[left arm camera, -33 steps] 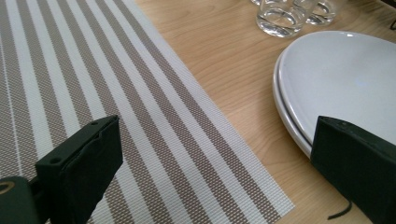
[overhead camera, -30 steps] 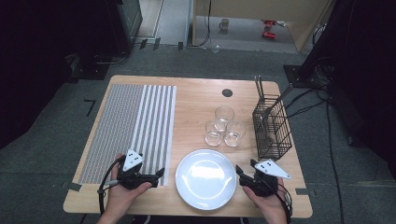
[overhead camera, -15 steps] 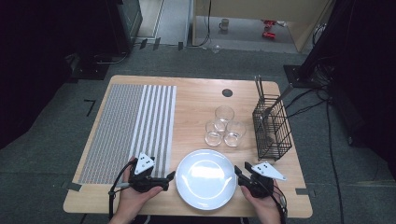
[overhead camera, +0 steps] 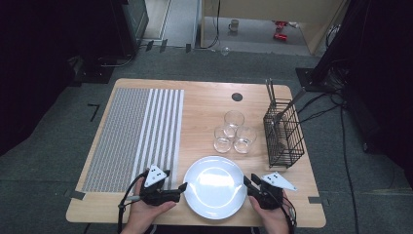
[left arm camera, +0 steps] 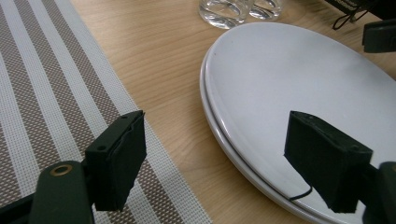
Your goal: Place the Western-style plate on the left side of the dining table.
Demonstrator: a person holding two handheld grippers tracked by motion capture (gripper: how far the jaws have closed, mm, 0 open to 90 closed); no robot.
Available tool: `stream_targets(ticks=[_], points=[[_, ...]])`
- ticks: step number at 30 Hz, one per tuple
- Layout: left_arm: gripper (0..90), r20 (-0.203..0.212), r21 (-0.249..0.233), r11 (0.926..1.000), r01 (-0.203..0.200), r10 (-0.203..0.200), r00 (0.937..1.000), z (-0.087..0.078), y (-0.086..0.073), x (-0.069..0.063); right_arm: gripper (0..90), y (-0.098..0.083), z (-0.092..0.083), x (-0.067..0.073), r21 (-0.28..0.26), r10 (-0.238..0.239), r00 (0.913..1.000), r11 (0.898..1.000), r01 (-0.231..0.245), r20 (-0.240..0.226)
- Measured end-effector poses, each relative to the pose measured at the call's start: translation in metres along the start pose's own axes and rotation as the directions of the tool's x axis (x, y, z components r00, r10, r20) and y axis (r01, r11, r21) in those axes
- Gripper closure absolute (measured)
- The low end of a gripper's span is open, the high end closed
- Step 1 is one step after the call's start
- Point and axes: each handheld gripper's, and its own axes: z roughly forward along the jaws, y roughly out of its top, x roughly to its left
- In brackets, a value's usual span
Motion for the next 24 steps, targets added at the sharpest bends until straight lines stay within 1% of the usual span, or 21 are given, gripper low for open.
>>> stream_targets(ticks=[2, 4, 6, 9, 13, 14, 15, 17, 18, 19, 20, 21, 22, 24], points=[[23.1, 0.003, 0.002, 1.0, 0.007, -0.007, 1.0, 0.001, -0.002, -0.001, 65.3, -0.002, 0.002, 0.001, 0.005, -0.001, 1.0, 1.0, 0.001, 0.002], [24.3, 0.006, 0.01, 0.9998, 0.015, -0.015, 0.9999, 0.002, -0.004, -0.001, 65.2, -0.004, 0.003, 0.003, 0.007, 0.01, 0.9999, 1.0, -0.01, -0.003], [25.0, 0.02, 0.021, 0.9995, 0.022, -0.023, 0.9995, 0.004, -0.006, -0.003, 65.3, -0.006, 0.003, 0.005, 0.004, 0.007, 0.9999, 1.0, -0.007, 0.011], [25.8, 0.025, 0.031, 0.9994, 0.018, -0.019, 0.9995, 0.006, -0.007, -0.004, 71.2, -0.009, 0.005, 0.008, 0.002, -0.006, 0.9993, 1.0, 0.005, 0.037], [26.5, 0.025, 0.034, 0.999, 0.029, -0.03, 0.9992, 0.006, -0.008, -0.004, 71.3, -0.011, 0.005, 0.009, 0.016, -0.004, 0.9998, 1.0, 0.003, 0.019], [30.0, 0.024, 0.036, 0.9988, 0.033, -0.034, 0.9991, 0.007, -0.009, -0.004, 70.9, -0.011, 0.005, 0.008, 0.028, 0.02, 0.9998, 0.999, -0.02, 0.004], [31.5, 0.027, 0.037, 0.9988, 0.033, -0.034, 0.9991, 0.007, -0.01, -0.004, 70.4, -0.011, 0.005, 0.008, 0.029, 0.025, 0.9997, 0.999, -0.025, -0.007], [35.1, 0.04, 0.041, 0.9989, 0.025, -0.027, 0.9988, 0.008, -0.011, -0.005, 70.7, -0.012, 0.005, 0.007, 0.043, 0.052, 0.9983, 0.998, -0.051, -0.025], [36.5, 0.04, 0.041, 0.9989, 0.025, -0.027, 0.9988, 0.008, -0.011, -0.005, 70.7, -0.012, 0.005, 0.007, 0.043, 0.052, 0.9983, 0.998, -0.051, -0.025], [36.5, 0.049, 0.043, 0.9989, 0.017, -0.019, 0.9986, 0.008, -0.011, -0.007, 71.0, -0.013, 0.006, 0.007, 0.044, 0.055, 0.9981, 0.998, -0.054, -0.029], [39.7, 0.056, 0.044, 0.999, 0.011, -0.013, 0.9984, 0.009, -0.012, -0.008, 71.8, -0.014, 0.006, 0.007, 0.042, 0.07, 0.997, 0.997, -0.068, -0.033], [40.2, 0.059, 0.048, 0.9988, 0.009, -0.012, 0.9982, 0.009, -0.012, -0.008, 72.0, -0.014, 0.006, 0.007, 0.041, 0.067, 0.9973, 0.997, -0.065, -0.032], [40.4, 0.06, 0.05, 0.9987, 0.011, -0.014, 0.9981, 0.01, -0.012, -0.009, 72.4, -0.014, 0.006, 0.007, 0.036, 0.062, 0.9976, 0.998, -0.06, -0.031], [42.0, 0.068, 0.053, 0.9985, 0.012, -0.016, 0.9976, 0.01, -0.014, -0.009, 72.8, -0.015, 0.005, 0.008, 0.034, 0.072, 0.9969, 0.997, -0.071, -0.03]])
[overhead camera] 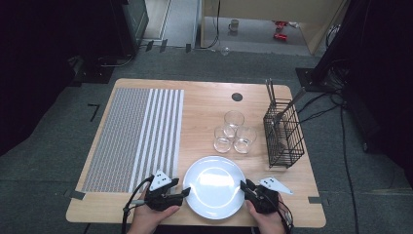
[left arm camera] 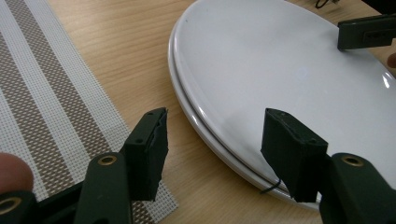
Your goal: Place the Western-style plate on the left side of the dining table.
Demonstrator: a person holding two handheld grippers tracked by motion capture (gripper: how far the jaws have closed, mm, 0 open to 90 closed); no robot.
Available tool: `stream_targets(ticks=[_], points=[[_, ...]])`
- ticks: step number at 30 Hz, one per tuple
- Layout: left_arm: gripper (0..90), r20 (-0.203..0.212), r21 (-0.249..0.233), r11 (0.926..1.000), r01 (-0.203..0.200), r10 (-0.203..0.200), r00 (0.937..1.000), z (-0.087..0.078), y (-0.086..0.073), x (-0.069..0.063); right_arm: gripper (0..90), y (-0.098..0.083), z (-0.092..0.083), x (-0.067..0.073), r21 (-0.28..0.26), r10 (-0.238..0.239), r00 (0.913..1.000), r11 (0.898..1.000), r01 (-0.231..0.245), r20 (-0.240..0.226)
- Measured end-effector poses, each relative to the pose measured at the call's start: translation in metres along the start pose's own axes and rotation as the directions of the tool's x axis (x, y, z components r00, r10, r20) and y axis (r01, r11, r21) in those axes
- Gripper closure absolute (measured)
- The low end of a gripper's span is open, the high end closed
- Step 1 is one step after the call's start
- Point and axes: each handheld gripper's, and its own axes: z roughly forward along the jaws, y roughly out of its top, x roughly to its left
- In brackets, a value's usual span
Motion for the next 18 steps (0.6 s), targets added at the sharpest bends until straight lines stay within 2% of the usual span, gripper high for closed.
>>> stream_targets(ticks=[7, 18], points=[[50.6, 0.039, 0.016, 0.9998, -0.015, 0.014, 0.9991, 0.0031, -0.0024, -0.0034, 75.3, -0.0013, -0.0013, 0.0003, -0.014, 0.0, 1.0, 1.0, 0.0, 0.005], [52.9, 0.053, 0.015, 0.9999, 0.004, -0.005, 0.9986, 0.0003, -0.0044, -0.0005, 77.1, -0.0026, -0.0021, 0.0017, -0.025, 0.029, 0.9996, 0.999, -0.029, -0.004]])
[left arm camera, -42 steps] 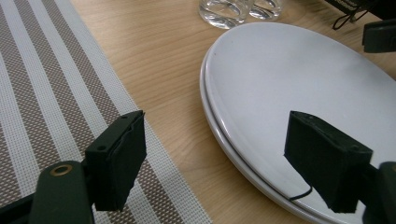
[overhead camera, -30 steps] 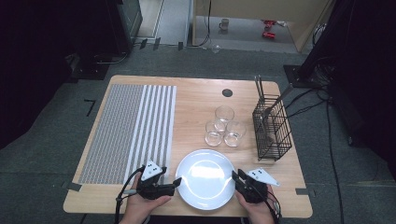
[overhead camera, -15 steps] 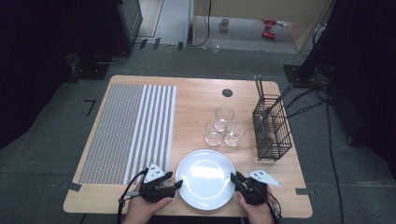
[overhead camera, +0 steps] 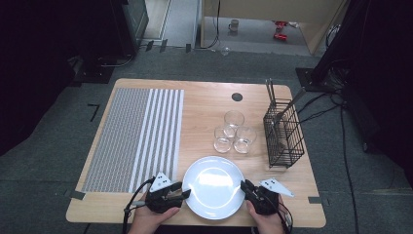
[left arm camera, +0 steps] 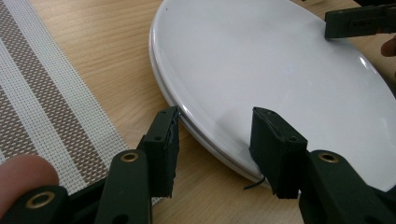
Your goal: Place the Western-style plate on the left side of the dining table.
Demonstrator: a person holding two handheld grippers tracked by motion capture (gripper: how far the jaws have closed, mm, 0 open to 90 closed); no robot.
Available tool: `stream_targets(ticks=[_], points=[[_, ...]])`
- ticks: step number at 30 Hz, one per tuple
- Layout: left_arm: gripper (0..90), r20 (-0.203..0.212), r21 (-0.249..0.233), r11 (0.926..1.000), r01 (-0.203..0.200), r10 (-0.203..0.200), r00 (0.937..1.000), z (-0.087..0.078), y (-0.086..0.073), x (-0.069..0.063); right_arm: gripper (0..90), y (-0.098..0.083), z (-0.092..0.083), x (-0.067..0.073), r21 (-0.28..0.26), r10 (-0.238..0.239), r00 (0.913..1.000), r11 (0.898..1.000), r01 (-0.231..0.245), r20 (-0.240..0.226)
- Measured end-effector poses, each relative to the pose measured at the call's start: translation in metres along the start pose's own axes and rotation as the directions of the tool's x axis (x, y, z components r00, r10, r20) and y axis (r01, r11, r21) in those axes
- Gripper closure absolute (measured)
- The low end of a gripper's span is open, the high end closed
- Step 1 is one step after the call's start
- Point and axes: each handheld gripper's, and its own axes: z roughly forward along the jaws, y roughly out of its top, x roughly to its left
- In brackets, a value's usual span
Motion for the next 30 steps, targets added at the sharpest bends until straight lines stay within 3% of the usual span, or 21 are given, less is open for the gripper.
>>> stream_targets(ticks=[4, 15, 21, 30], points=[[50.1, 0.025, 0.001, 0.9996, 0.028, -0.028, 0.9993, -0.0012, 0.0005, 0.0047, 76.6, -0.0007, 0.0008, 0.0009, -0.004, 0.008, 0.9999, 1.0, -0.008, -0.012], [48.4, 0.047, 0.008, 0.9981, 0.061, -0.061, 0.997, 0.0, -0.0005, 0.0094, 76.0, -0.0036, 0.0009, 0.0008, -0.024, 0.037, 0.999, 0.999, -0.038, -0.023], [46.6, 0.068, 0.033, 0.9978, 0.057, -0.059, 0.9959, 0.0036, -0.0017, 0.0098, 76.1, -0.0038, 0.0015, 0.0009, -0.026, 0.061, 0.9976, 0.998, -0.062, -0.031], [43.9, 0.052, 0.031, 0.9984, 0.047, -0.048, 0.9975, 0.0046, -0.0024, 0.0061, 76.2, -0.005, 0.0022, 0.0022, -0.04, 0.075, 0.9969, 0.996, -0.076, -0.022]])
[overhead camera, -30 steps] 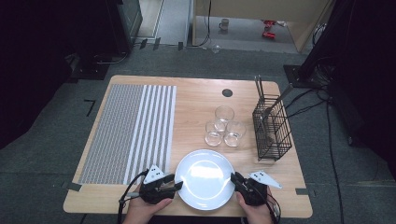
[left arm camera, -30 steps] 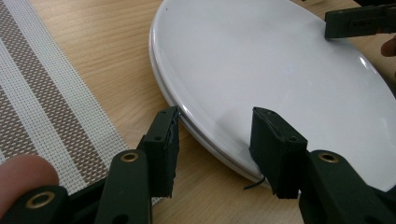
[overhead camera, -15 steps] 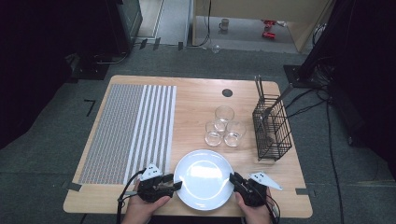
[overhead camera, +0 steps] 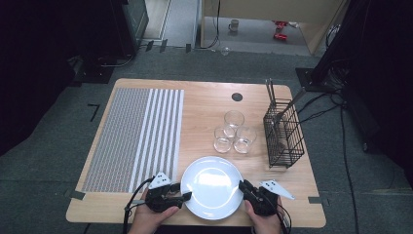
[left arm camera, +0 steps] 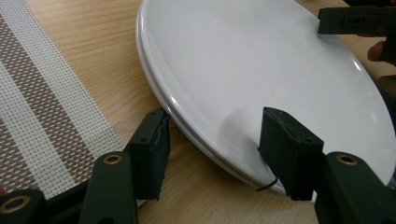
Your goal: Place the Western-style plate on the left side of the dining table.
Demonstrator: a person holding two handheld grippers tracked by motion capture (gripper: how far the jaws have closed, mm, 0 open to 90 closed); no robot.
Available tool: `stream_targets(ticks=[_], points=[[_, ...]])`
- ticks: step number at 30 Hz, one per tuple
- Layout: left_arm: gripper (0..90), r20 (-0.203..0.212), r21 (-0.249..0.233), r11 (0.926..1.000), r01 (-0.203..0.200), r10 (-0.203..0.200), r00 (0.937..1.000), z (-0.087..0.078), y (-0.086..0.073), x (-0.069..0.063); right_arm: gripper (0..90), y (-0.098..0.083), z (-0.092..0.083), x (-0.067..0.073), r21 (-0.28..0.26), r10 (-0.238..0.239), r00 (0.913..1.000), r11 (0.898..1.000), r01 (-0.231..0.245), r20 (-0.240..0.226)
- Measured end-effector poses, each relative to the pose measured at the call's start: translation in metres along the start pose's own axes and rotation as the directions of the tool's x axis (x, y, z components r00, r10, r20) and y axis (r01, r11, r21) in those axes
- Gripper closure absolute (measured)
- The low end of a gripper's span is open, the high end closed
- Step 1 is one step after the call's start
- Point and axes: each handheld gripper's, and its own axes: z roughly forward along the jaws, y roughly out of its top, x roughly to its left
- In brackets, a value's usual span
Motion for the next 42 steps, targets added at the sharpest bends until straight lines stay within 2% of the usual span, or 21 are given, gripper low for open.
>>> stream_targets(ticks=[5, 10, 11, 12, 13, 14, 17, 20, 23, 42], points=[[42.7, -0.013, -0.009, 1.0, -0.001, 0.001, 0.9999, 0.0007, -0.0014, -0.0023, 76.3, -0.0001, -0.0001, 0.0001, 0.001, 0.009, 1.0, 1.0, -0.009, 0.0], [41.7, -0.007, -0.007, 1.0, 0.002, -0.002, 1.0, 0.0006, -0.0011, -0.0018, 76.1, -0.0003, -0.0002, -0.0002, 0.001, 0.011, 0.9999, 1.0, -0.011, -0.004], [40.5, -0.027, -0.003, 1.0, -0.003, 0.003, 0.9996, 0.0016, -0.0007, -0.0031, 75.8, -0.0003, -0.0002, -0.0005, 0.001, 0.013, 0.9999, 1.0, -0.013, -0.008], [37.4, -0.027, -0.003, 1.0, -0.003, 0.003, 0.9996, 0.0016, -0.0007, -0.0031, 75.4, -0.0003, -0.0001, -0.0008, 0.001, 0.018, 0.9997, 1.0, -0.018, -0.016], [34.2, -0.057, -0.006, 0.9999, -0.009, 0.009, 0.9983, 0.0015, -0.0007, -0.0031, 75.0, -0.0004, -0.0001, -0.0009, 0.002, 0.022, 0.9995, 1.0, -0.022, -0.022], [34.3, -0.058, -0.008, 1.0, 0.001, -0.001, 0.9983, 0.0008, -0.0005, -0.0016, 75.0, -0.0005, -0.0002, -0.0009, 0.001, 0.021, 0.9995, 1.0, -0.021, -0.023], [36.1, -0.027, -0.003, 0.9997, 0.025, -0.025, 0.9993, 0.0012, -0.0005, 0.0011, 75.0, -0.001, -0.0003, -0.0005, -0.001, 0.013, 0.9997, 1.0, -0.013, -0.021], [38.2, -0.013, 0.002, 0.9998, 0.018, -0.018, 0.9998, 0.0028, -0.0007, -0.0016, 74.7, -0.001, -0.0003, -0.0008, -0.001, 0.013, 0.9996, 1.0, -0.013, -0.024], [38.1, -0.025, -0.001, 1.0, 0.01, -0.01, 0.9996, 0.0031, -0.0008, -0.0031, 74.1, -0.0013, -0.0003, -0.0005, -0.003, 0.011, 0.9997, 1.0, -0.011, -0.024], [39.8, -0.01, 0.001, 0.9999, 0.015, -0.015, 0.9998, 0.0019, -0.0009, -0.0002, 73.2, -0.0017, -0.0028, 0.0014, -0.031, 0.014, 0.9995, 0.999, -0.015, -0.03]])
